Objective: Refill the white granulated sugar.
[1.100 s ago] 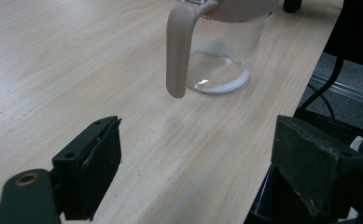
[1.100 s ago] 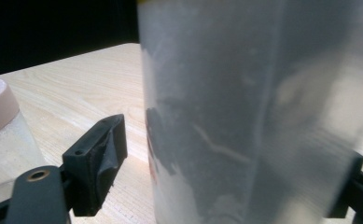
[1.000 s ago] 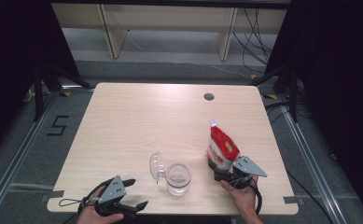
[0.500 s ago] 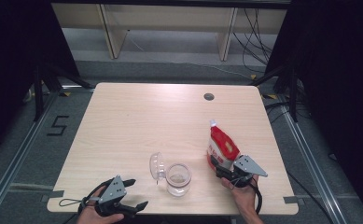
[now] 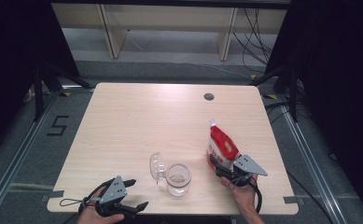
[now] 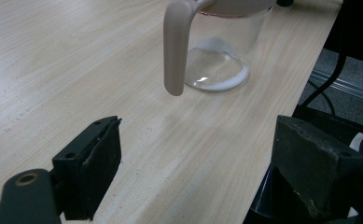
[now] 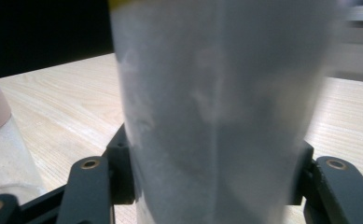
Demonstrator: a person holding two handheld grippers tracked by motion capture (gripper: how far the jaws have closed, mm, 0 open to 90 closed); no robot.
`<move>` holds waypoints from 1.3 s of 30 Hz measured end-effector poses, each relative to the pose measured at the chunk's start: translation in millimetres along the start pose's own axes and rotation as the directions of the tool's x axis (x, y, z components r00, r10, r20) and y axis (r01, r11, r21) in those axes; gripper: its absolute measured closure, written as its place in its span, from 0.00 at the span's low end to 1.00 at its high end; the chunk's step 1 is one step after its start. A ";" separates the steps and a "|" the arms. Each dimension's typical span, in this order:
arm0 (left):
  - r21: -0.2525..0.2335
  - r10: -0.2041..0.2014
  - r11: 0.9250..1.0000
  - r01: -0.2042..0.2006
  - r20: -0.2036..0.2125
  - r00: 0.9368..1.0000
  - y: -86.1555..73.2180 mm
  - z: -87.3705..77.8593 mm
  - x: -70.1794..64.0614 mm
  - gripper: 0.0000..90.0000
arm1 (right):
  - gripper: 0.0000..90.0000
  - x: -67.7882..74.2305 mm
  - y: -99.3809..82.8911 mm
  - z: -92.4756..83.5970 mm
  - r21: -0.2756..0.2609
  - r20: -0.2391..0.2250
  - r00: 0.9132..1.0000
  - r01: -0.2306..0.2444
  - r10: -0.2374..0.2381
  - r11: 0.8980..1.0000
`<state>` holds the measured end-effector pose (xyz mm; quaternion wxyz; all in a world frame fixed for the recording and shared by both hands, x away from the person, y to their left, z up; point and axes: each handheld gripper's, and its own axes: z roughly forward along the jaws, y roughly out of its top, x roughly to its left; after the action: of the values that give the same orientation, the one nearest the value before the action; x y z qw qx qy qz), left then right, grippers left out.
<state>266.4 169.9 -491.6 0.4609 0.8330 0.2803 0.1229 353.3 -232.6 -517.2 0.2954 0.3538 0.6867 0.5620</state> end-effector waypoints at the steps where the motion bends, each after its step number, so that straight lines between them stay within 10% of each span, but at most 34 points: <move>1: 0.001 -0.007 1.000 0.007 0.002 1.000 -0.1 0.1 -0.4 0.17 | 0.47 -1.3 -0.2 0.8 -0.008 0.001 1.000 0.001 -0.001 1.000; 18: 0.013 0.022 1.000 -0.022 -0.016 1.000 -0.1 -1.5 2.8 0.17 | 0.52 1.6 10.0 -7.2 0.075 0.007 1.000 -0.016 0.015 0.997; 24: -0.001 0.014 1.000 -0.014 -0.018 1.000 0.7 -2.5 1.5 0.18 | 0.52 -1.7 15.9 -11.4 0.069 0.054 0.993 0.105 -0.109 0.992; 34: 0.004 0.010 1.000 -0.010 -0.023 1.000 0.0 -2.7 2.9 0.18 | 0.53 5.9 30.1 -24.1 0.067 0.050 0.981 0.183 -0.186 0.981; 39: -0.011 -0.005 1.000 0.004 -0.018 1.000 -1.0 -0.9 2.8 0.18 | 0.53 13.4 41.8 -34.5 0.054 0.066 0.950 0.303 -0.306 0.951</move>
<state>267.9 172.6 -492.1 0.4633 0.8287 0.2855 0.1307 324.3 -236.2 -469.6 0.3961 0.2705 0.7336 0.4814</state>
